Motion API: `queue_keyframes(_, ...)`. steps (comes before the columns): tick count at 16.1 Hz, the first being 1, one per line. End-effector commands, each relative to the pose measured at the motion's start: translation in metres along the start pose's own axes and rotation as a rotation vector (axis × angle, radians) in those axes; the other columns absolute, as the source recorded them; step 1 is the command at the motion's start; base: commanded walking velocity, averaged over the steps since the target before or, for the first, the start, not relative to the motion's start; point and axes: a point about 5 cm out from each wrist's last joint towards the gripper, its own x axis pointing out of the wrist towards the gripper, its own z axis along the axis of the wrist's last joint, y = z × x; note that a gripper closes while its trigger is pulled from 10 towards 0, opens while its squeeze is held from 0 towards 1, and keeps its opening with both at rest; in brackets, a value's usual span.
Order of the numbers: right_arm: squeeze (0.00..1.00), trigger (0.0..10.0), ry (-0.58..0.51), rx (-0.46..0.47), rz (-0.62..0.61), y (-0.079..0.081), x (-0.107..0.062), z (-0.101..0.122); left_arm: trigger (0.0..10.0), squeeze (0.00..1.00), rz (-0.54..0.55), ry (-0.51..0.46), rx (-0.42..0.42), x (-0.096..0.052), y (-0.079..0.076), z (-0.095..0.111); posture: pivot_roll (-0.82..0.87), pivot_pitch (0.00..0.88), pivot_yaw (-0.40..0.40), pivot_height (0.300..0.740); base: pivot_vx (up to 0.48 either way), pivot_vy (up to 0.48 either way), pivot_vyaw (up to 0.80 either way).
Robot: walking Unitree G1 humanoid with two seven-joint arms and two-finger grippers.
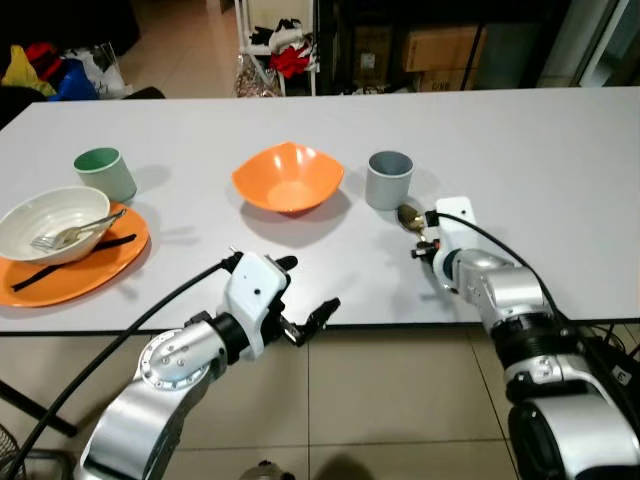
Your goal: Setting the table
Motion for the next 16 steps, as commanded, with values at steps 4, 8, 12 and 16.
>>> queue_keyframes(4, 1.0, 10.0, -0.232, -0.021, 0.061, 0.006, -0.056, 0.023, 10.0, 0.0, 0.095, -0.061, -0.013, -0.009, 0.01, 0.011, 0.12, 0.0, 0.052, 0.74, 0.0, 0.0, 0.0)
queue_keyframes(8, 1.0, 10.0, -0.412, -0.056, 0.079, 0.014, -0.113, 0.01, 10.0, 0.0, 0.314, -0.092, -0.027, -0.016, 0.017, 0.014, 0.1, 0.0, 0.08, 0.74, 0.0, 0.0, 0.6)
queue_keyframes(12, 1.0, 10.0, -0.451, -0.209, 0.006, 0.018, -0.137, -0.019, 10.0, 0.0, 0.476, -0.068, 0.0, -0.017, 0.028, 0.008, 0.06, 0.0, 0.091, 0.74, 0.0, 0.0, 0.8)
queue_keyframes(16, 1.0, 10.0, -0.438, -0.04, 0.024, 0.017, -0.144, -0.025, 10.0, 0.0, 0.498, -0.061, 0.0, -0.022, 0.026, 0.008, 0.07, 0.0, 0.076, 0.74, 0.0, 0.0, 0.8)
